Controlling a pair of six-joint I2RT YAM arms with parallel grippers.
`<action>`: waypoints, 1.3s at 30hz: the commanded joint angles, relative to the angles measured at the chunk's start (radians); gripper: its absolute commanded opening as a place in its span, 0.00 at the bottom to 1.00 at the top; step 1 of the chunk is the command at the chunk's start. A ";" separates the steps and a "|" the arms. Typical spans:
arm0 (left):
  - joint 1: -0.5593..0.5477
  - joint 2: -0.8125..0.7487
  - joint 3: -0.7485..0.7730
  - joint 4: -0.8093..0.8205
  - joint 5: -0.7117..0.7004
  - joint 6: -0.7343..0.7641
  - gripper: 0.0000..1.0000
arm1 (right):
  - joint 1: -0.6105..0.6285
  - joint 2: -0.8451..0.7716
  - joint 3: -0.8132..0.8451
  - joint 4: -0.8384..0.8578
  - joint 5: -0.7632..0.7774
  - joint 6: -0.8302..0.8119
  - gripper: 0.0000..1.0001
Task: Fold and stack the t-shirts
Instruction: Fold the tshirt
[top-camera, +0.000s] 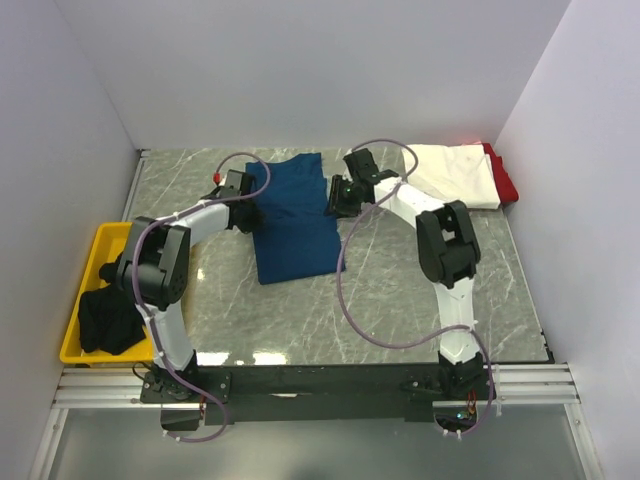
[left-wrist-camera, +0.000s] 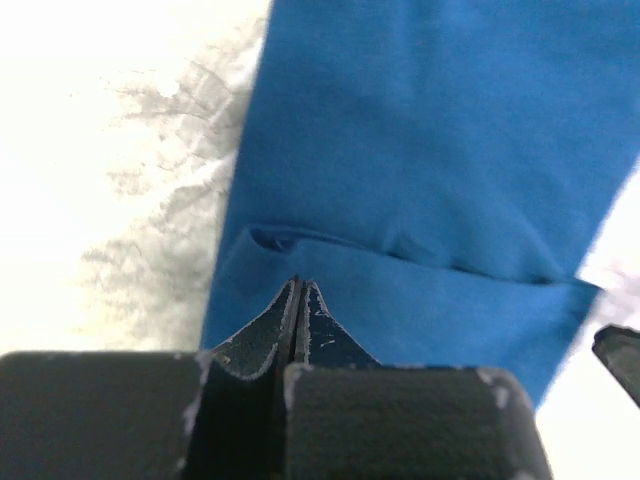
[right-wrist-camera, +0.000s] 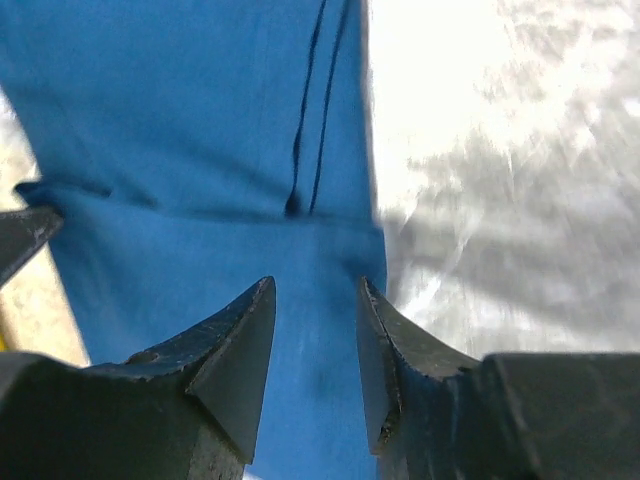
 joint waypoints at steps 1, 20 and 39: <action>0.003 -0.114 -0.003 0.023 0.027 0.018 0.01 | 0.002 -0.172 -0.059 0.052 0.032 0.003 0.45; -0.085 -0.296 -0.335 0.153 0.051 -0.072 0.01 | 0.059 -0.086 -0.251 0.120 0.079 0.060 0.38; -0.099 -0.688 -0.649 0.130 0.041 -0.120 0.19 | 0.042 -0.436 -0.582 0.241 0.020 0.092 0.50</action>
